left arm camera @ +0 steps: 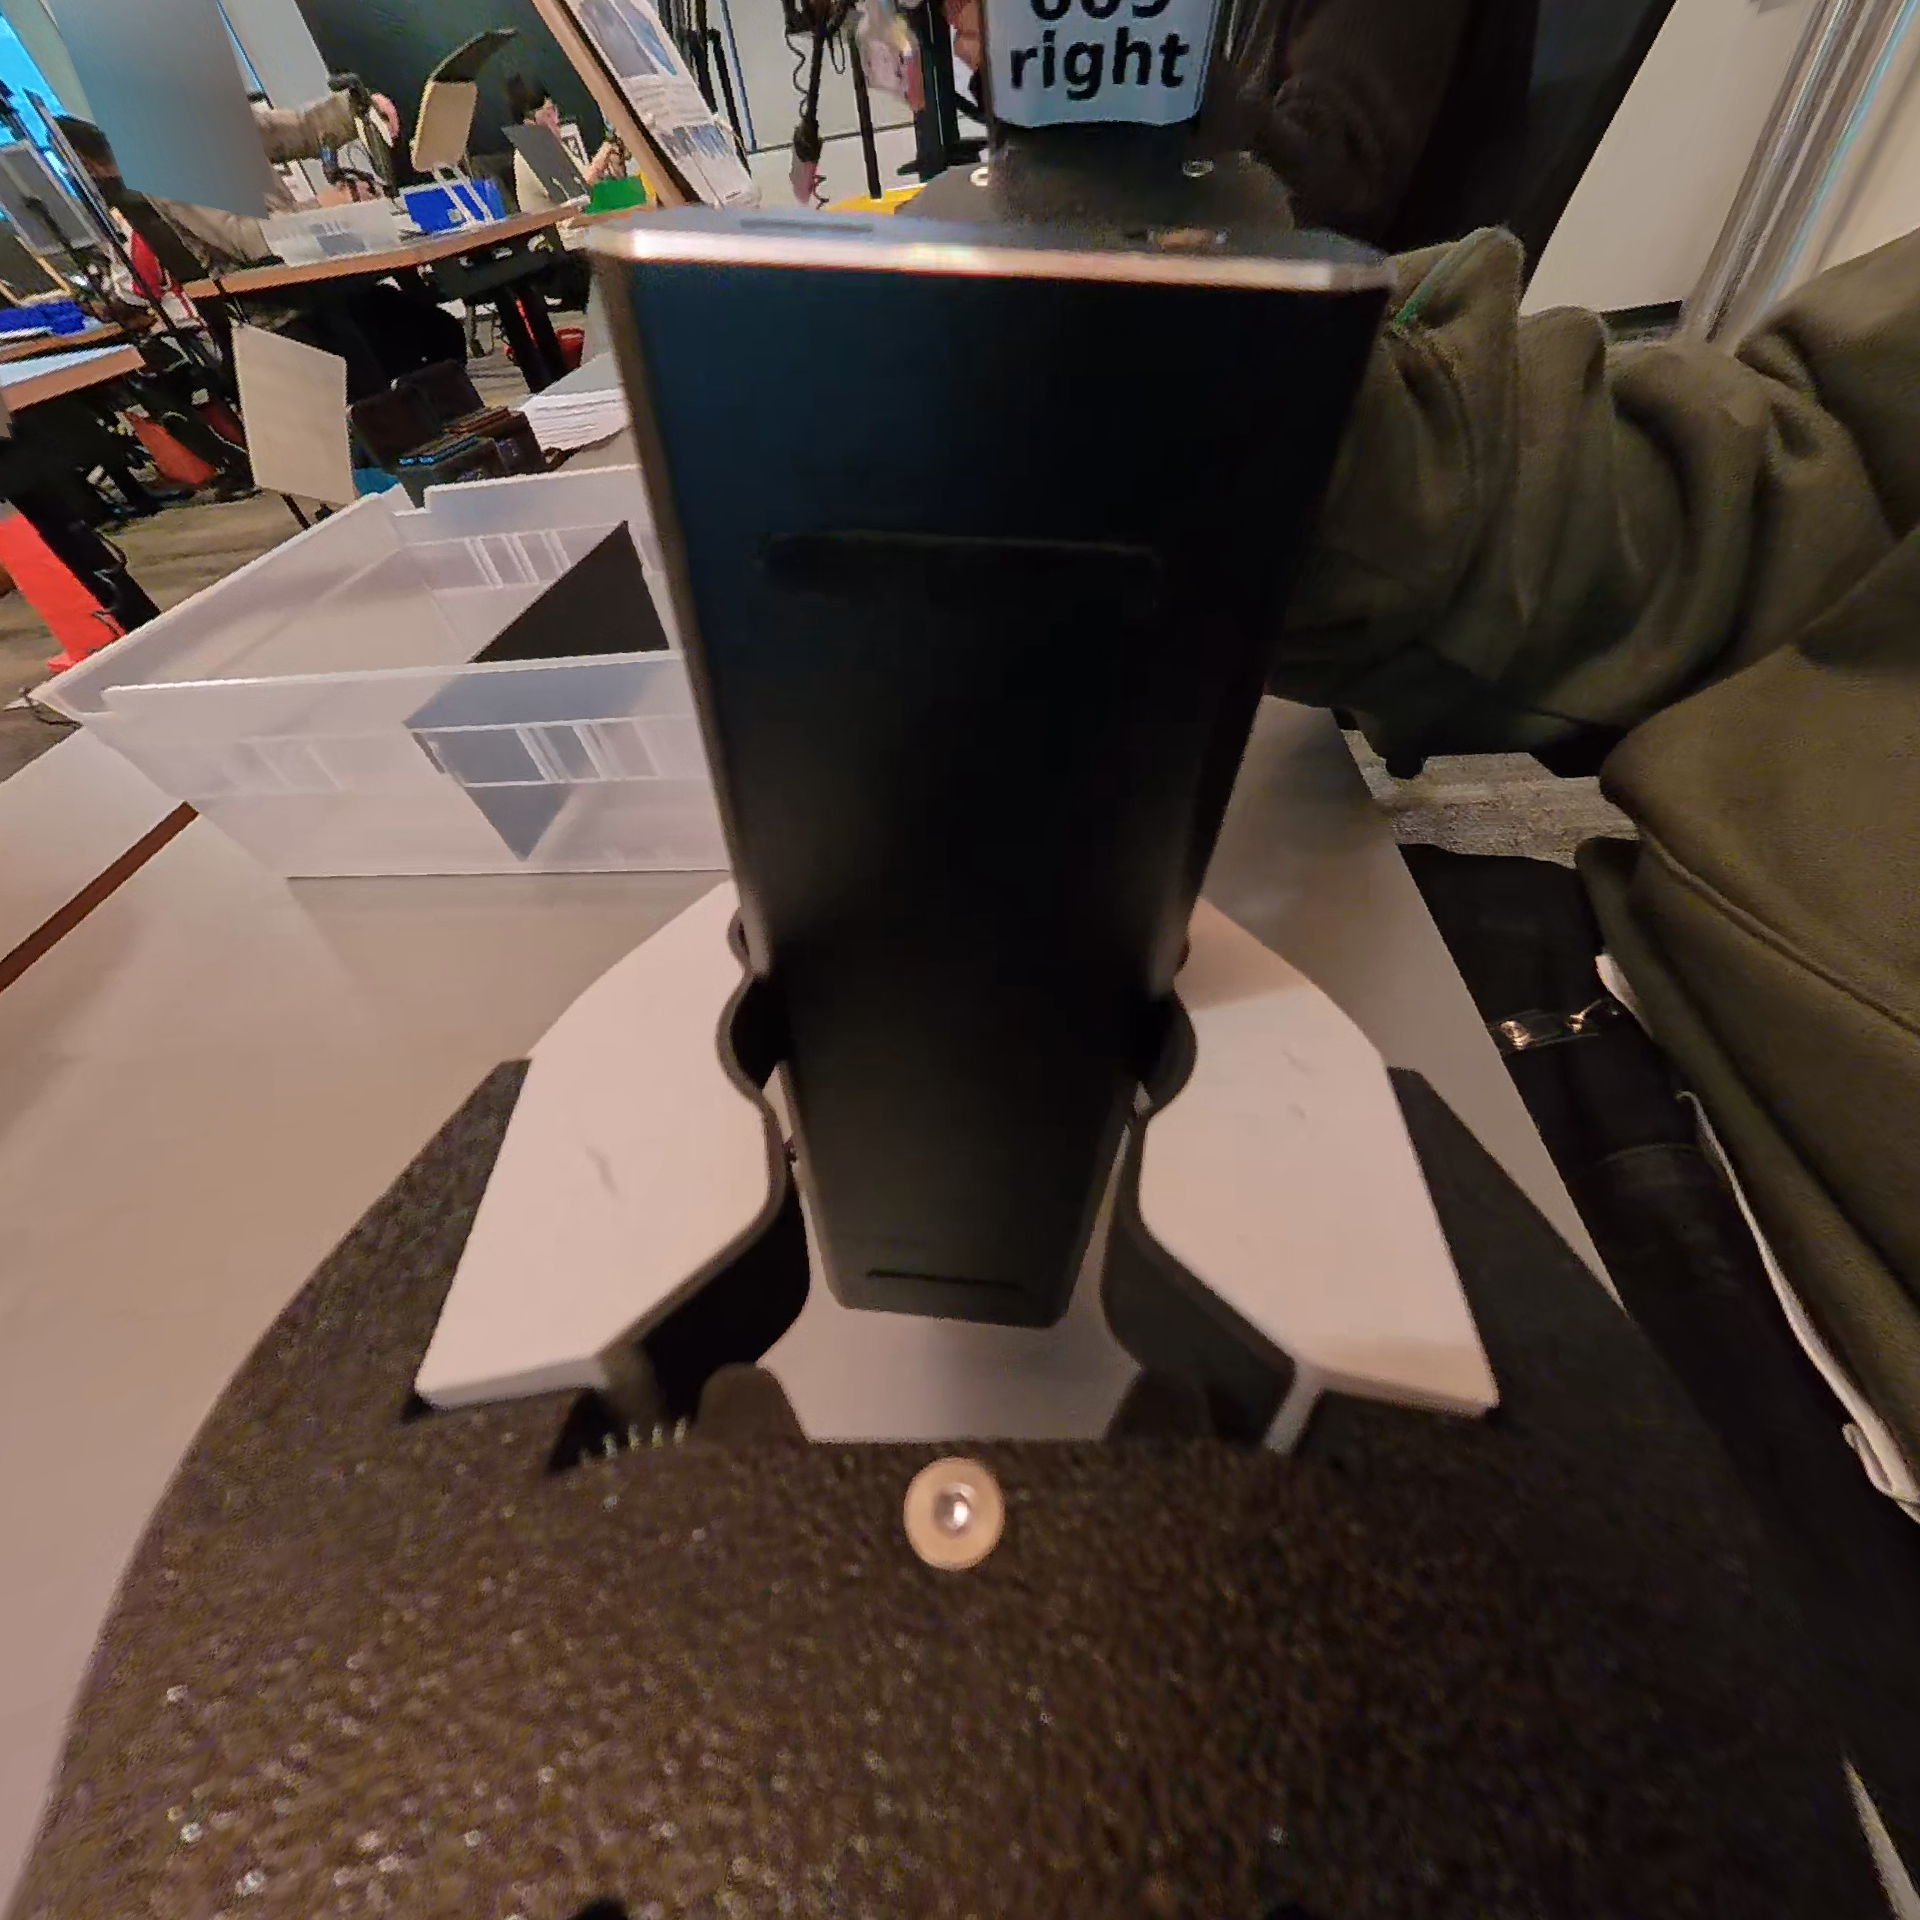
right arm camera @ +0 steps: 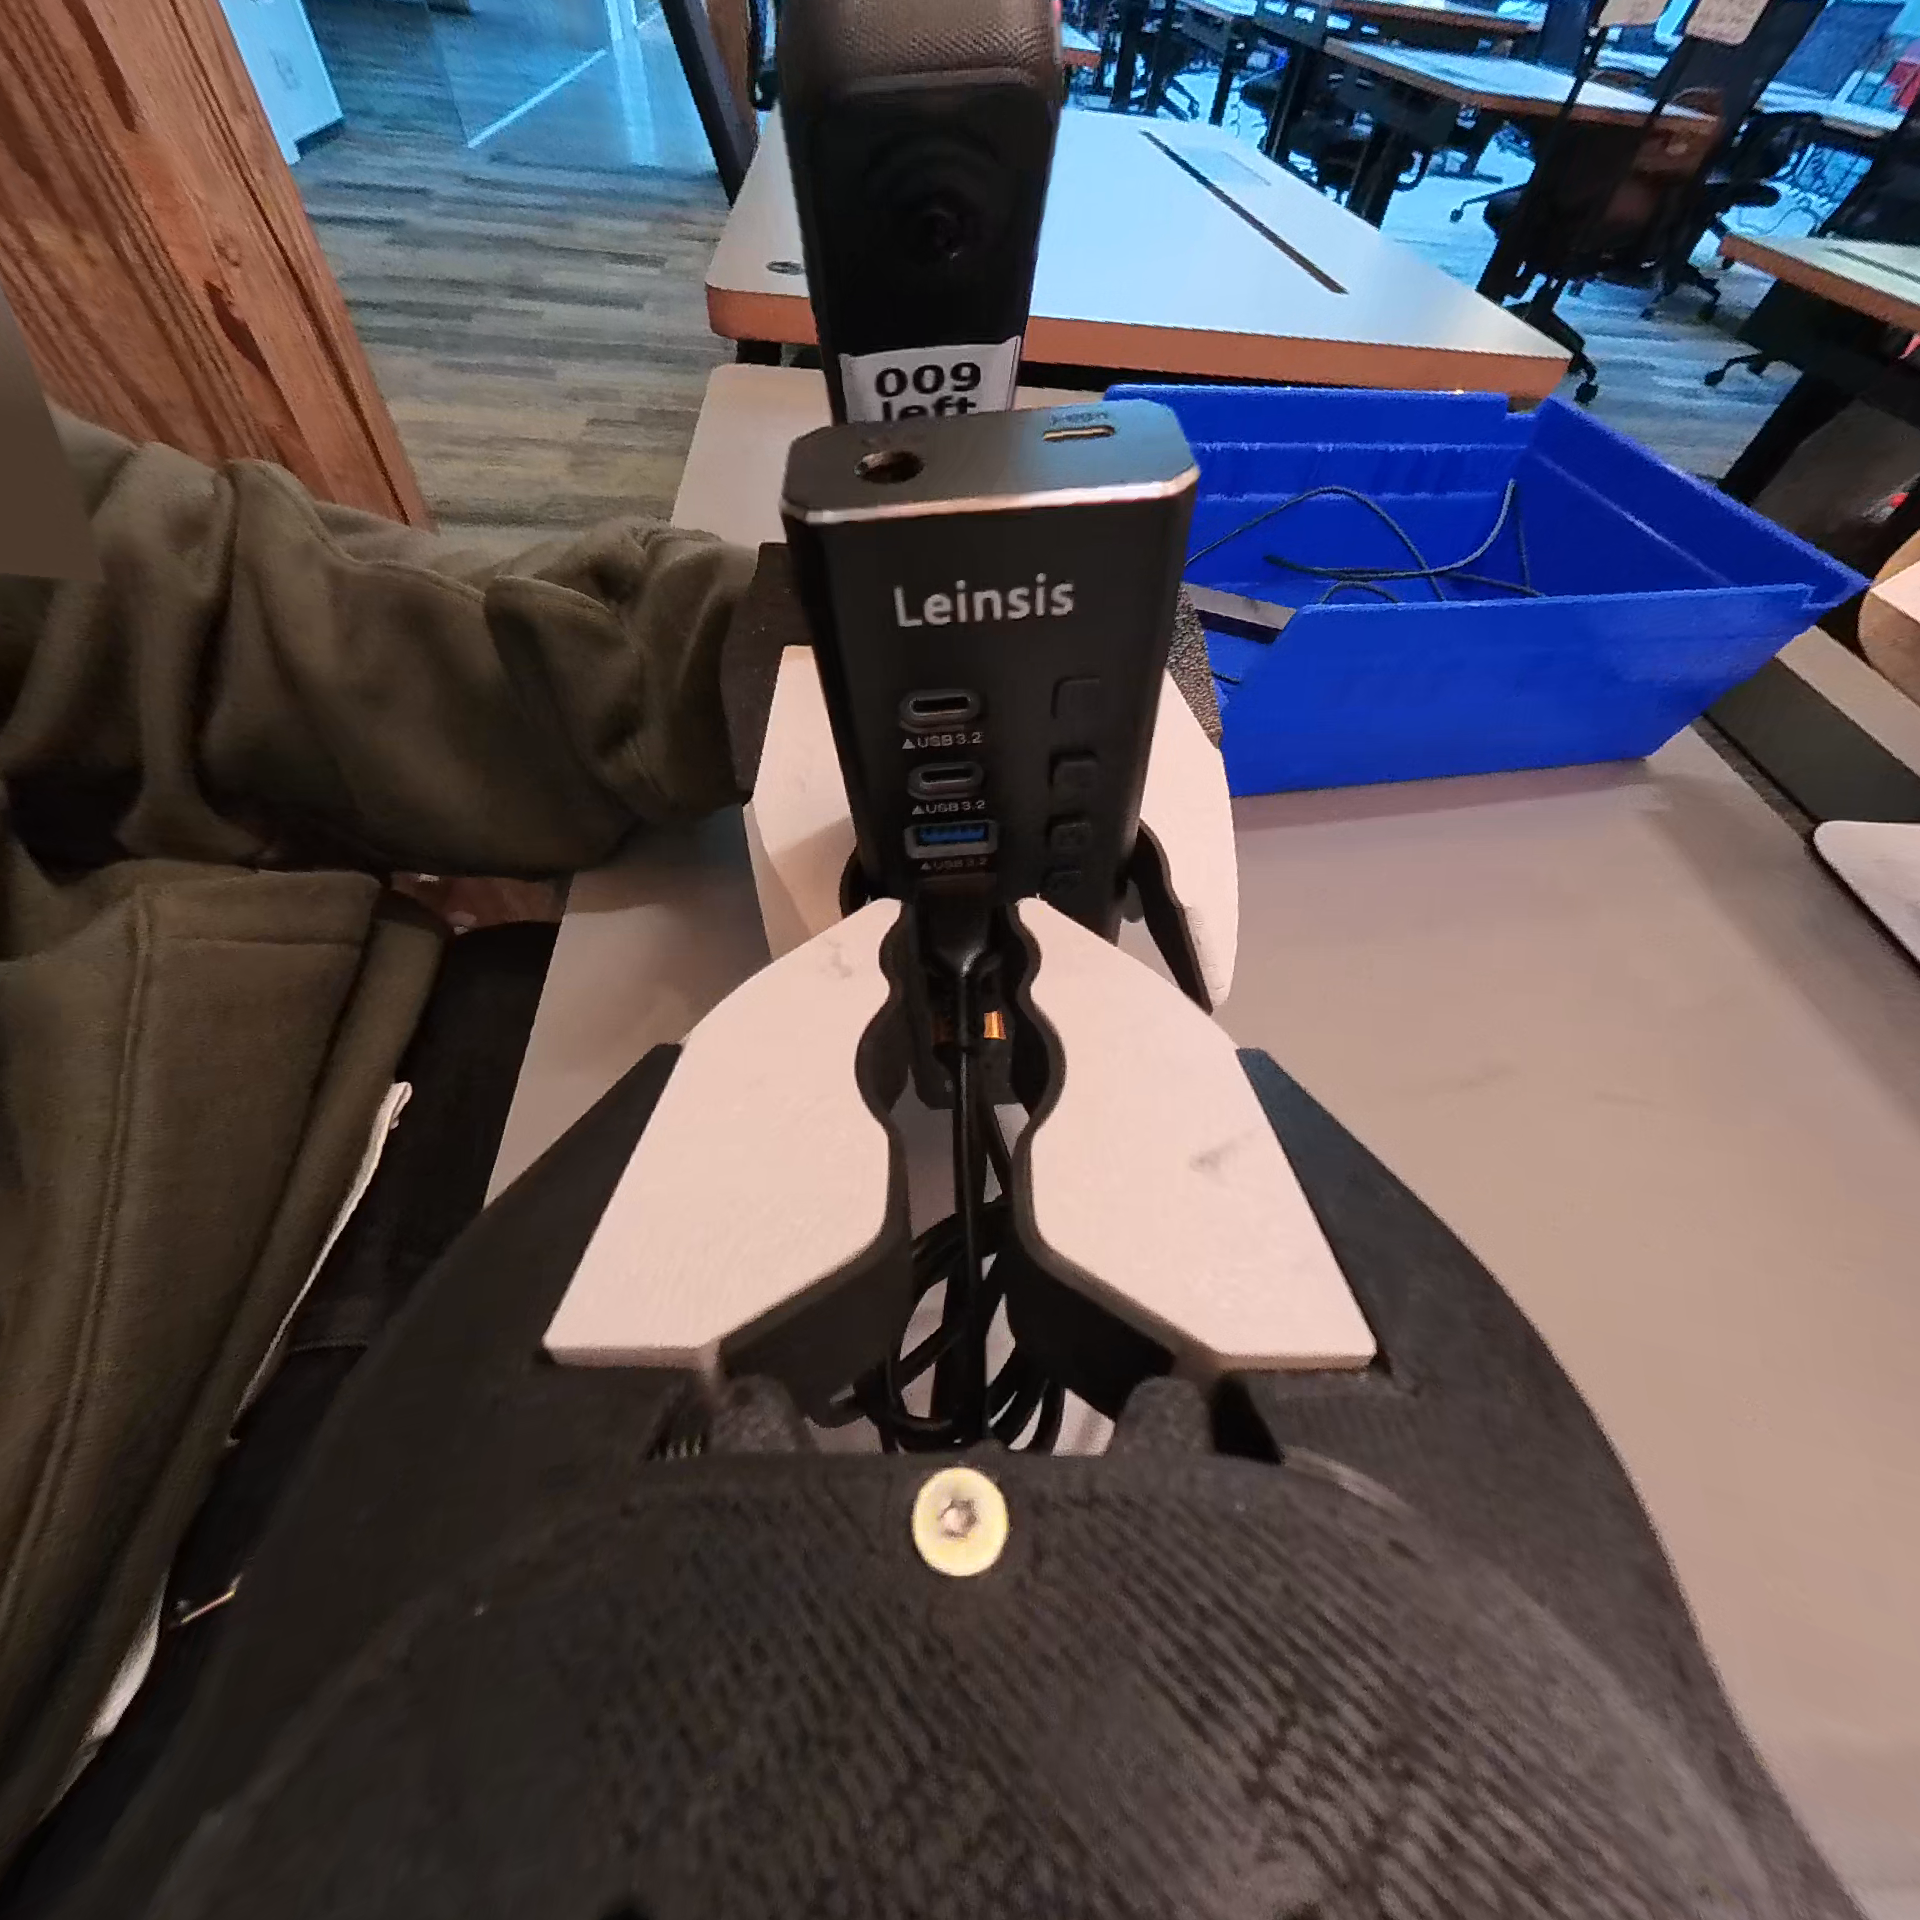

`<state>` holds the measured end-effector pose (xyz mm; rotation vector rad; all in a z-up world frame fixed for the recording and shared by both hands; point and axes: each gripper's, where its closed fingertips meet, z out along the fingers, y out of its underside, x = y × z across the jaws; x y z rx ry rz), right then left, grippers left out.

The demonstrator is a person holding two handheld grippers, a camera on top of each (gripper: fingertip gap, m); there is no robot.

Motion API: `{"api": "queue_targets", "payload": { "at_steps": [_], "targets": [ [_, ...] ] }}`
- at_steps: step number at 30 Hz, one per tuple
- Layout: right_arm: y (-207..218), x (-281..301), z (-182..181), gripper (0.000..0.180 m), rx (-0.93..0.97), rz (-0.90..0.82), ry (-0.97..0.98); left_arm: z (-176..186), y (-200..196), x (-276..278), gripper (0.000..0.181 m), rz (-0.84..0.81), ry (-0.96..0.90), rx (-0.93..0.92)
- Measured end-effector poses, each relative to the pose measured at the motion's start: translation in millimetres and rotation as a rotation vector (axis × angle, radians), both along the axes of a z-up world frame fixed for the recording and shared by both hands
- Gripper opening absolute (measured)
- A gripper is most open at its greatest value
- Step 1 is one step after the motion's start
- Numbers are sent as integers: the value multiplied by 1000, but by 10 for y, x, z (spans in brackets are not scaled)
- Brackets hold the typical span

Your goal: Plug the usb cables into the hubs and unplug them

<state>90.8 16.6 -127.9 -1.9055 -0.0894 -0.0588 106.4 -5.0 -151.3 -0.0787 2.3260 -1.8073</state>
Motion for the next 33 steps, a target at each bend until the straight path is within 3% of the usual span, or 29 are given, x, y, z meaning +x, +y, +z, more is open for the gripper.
{"api": "queue_targets", "payload": {
  "at_steps": [9, 16, 33],
  "targets": [
    [-20, -32, -81, 15, -90, 6, 52, -48, -11, -36, 69, -16, -18, 27],
    [-31, -10, -153, 15, -107, -8, -44, -104, -20, -9, 68, -1, -8, 34],
    [-48, -41, -59, 16, -168, -1, -77, 98, -46, -57, 68, -26, -26, -80]
  ]
}}
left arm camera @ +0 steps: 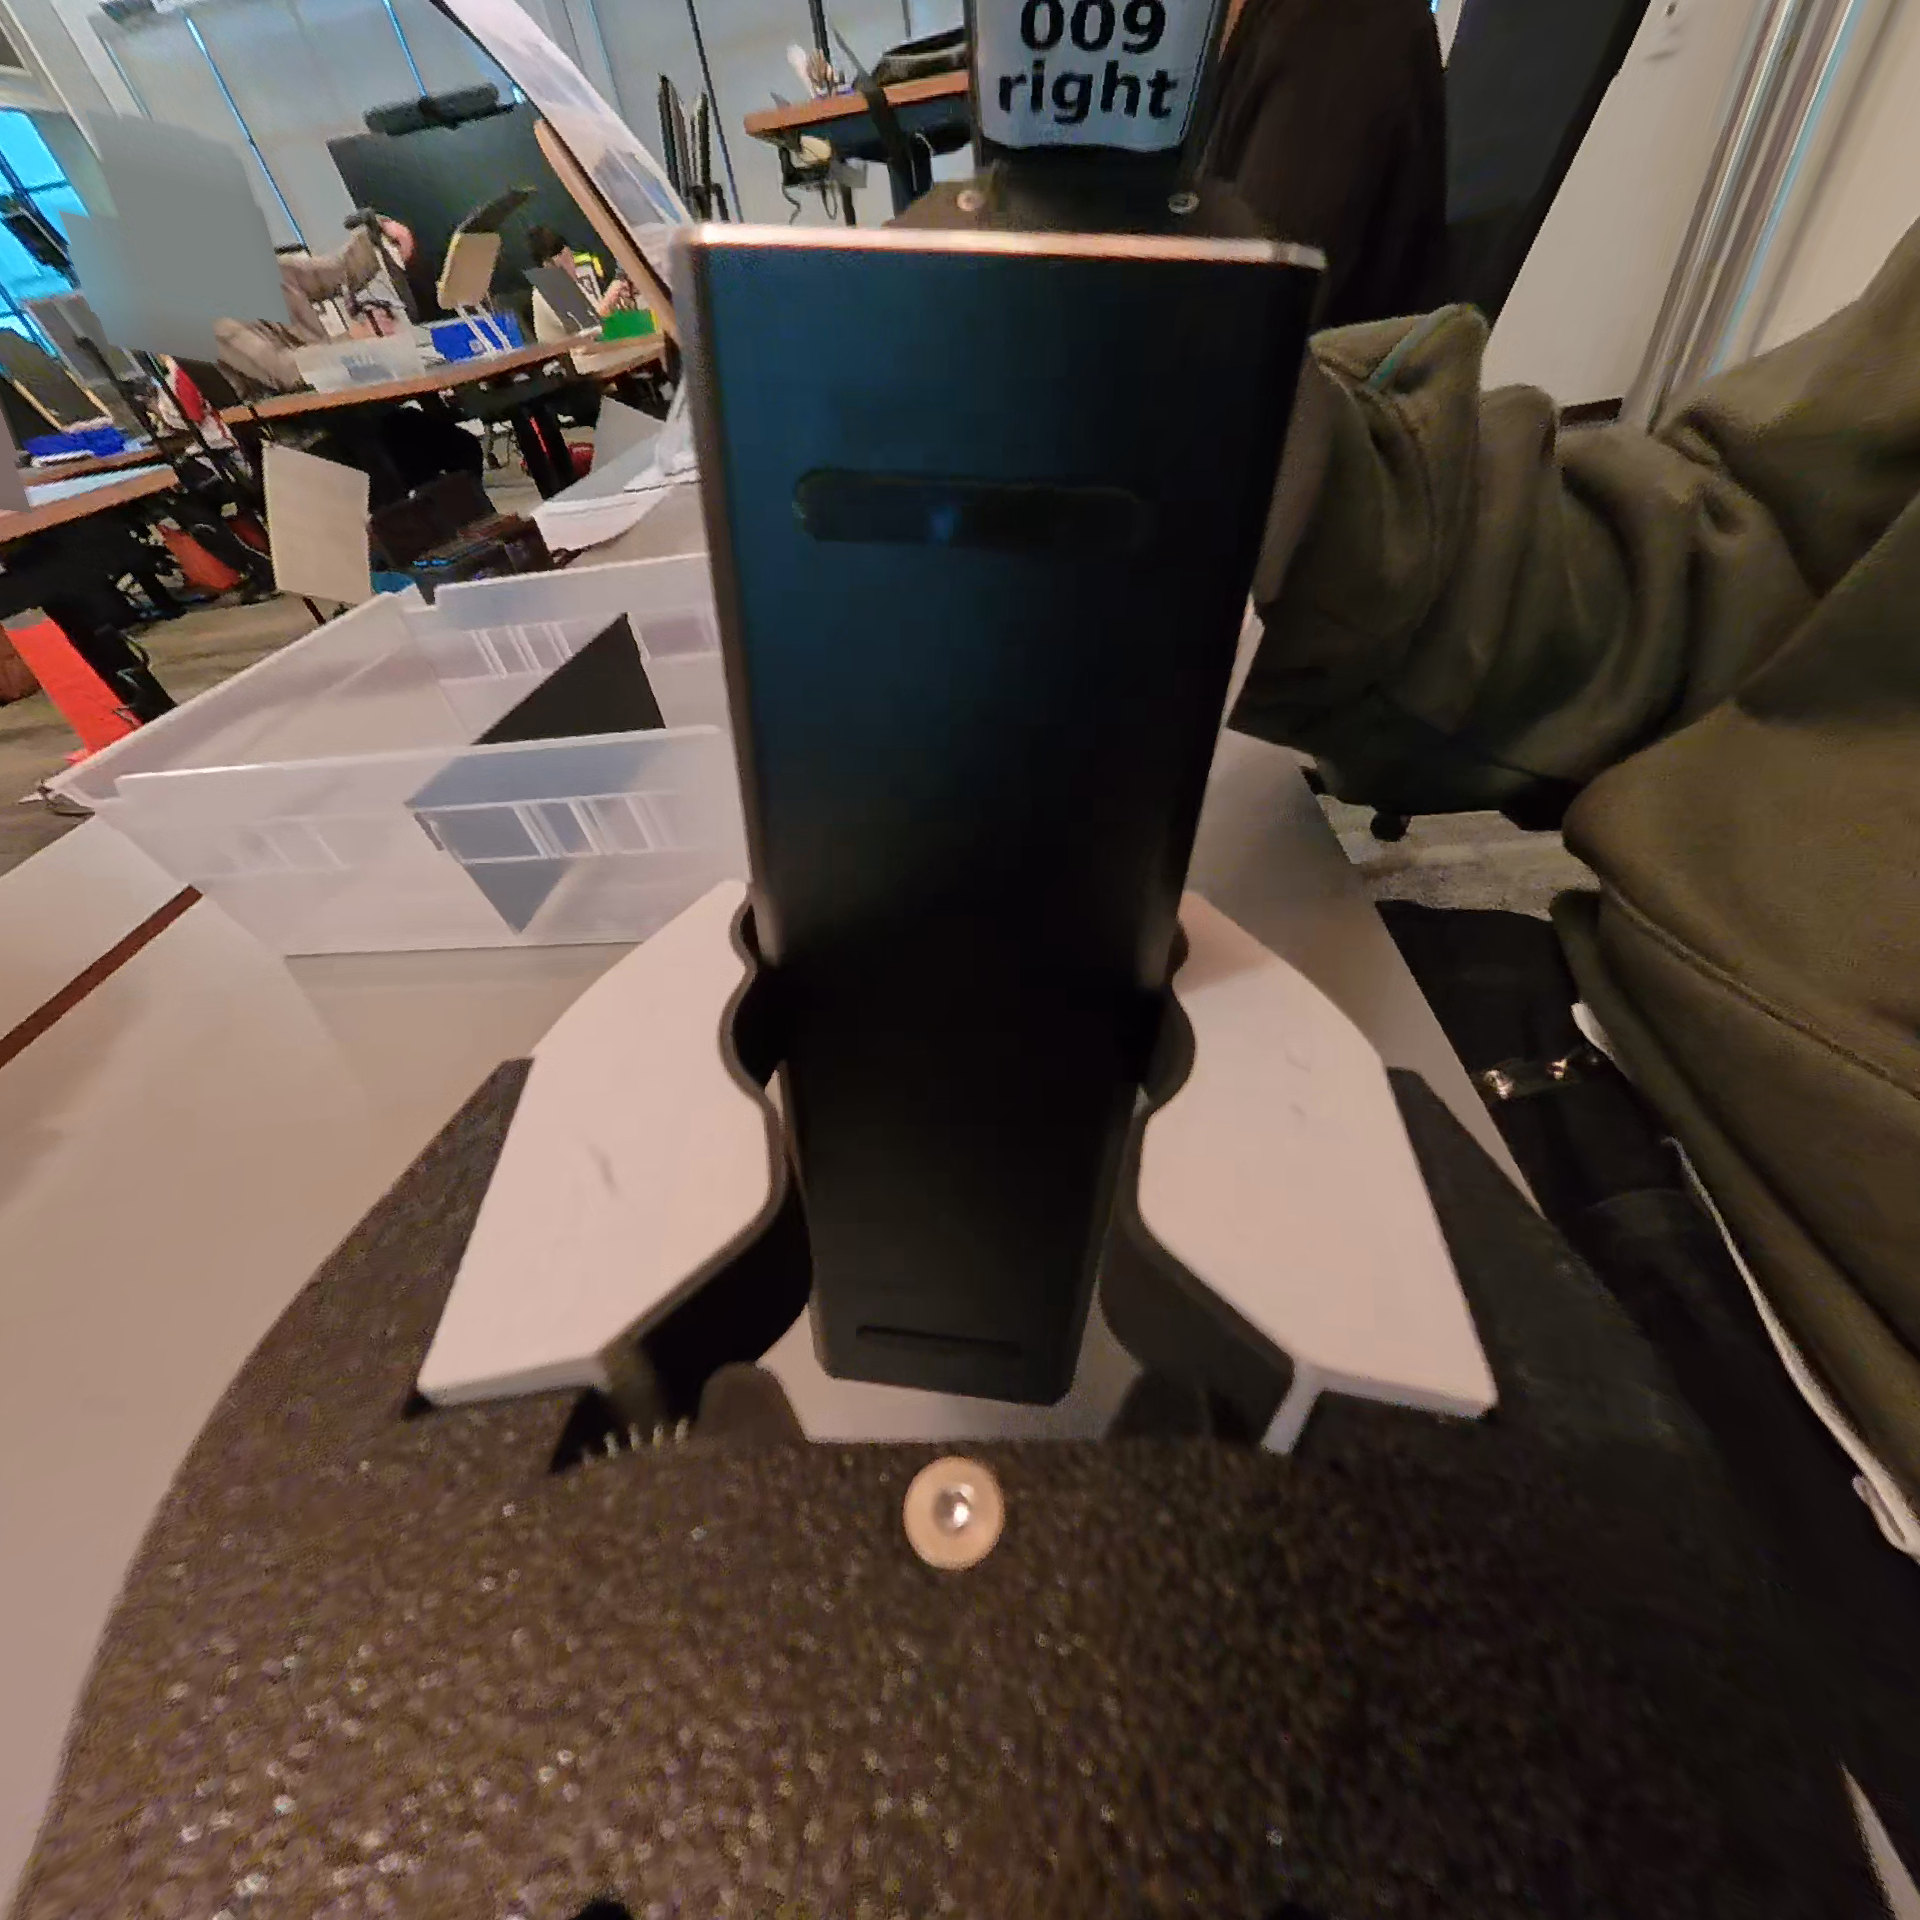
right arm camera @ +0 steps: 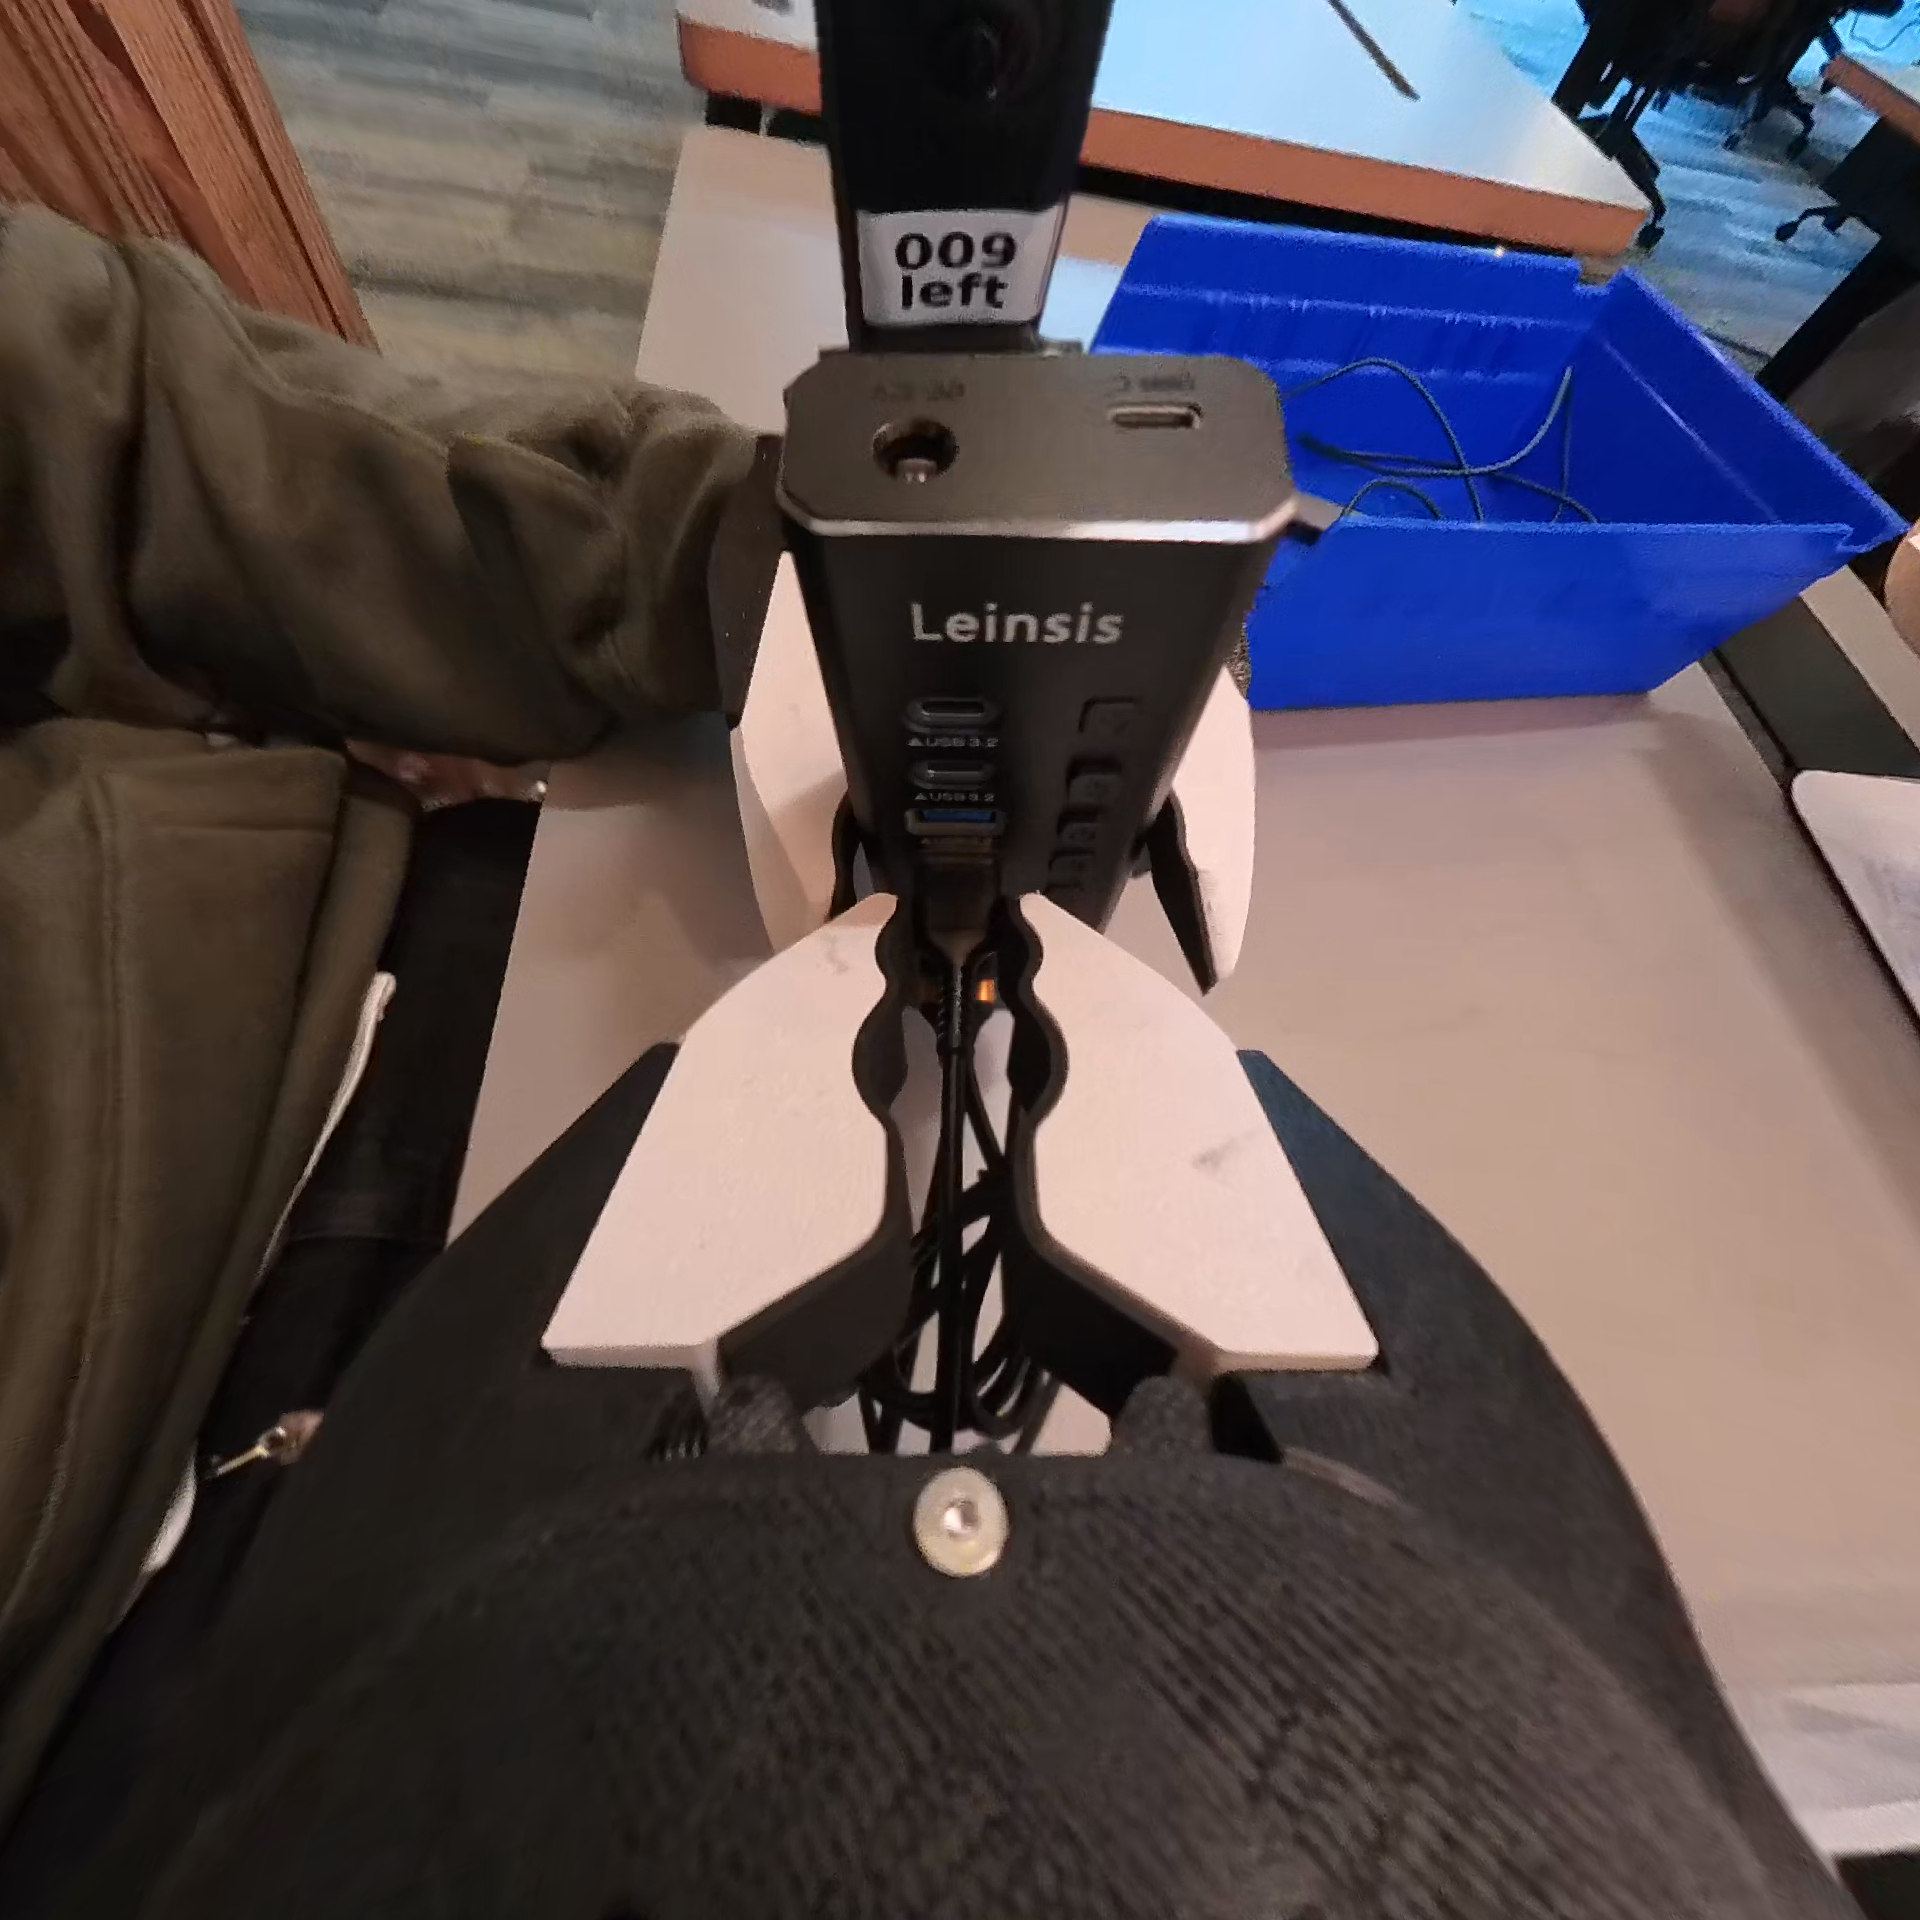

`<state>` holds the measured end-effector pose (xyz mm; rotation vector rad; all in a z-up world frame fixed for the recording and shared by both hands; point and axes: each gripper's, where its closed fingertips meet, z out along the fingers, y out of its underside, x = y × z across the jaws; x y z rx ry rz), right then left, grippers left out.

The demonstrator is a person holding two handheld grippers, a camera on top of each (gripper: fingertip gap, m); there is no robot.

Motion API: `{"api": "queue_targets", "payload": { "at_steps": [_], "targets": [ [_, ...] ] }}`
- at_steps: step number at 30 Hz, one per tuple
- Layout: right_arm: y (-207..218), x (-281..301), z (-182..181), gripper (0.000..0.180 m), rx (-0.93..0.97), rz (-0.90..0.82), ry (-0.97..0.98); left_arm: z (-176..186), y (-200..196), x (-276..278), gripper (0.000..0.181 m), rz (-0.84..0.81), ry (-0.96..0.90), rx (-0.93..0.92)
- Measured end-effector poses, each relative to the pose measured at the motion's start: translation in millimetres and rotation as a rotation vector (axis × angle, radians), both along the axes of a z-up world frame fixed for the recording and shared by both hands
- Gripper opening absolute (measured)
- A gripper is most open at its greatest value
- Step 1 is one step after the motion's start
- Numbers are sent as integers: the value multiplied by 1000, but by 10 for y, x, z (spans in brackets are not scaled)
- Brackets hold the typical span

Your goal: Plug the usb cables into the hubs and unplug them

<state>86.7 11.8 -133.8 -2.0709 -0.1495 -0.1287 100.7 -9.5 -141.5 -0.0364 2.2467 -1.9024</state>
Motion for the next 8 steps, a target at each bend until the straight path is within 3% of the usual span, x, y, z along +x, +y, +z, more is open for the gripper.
{"api": "queue_targets", "payload": {
  "at_steps": [8],
  "targets": [
    [-66, -2, -131, 16, -138, -14, -91, -56, -31, -24, 68, -14, 16, -5]
  ]
}}
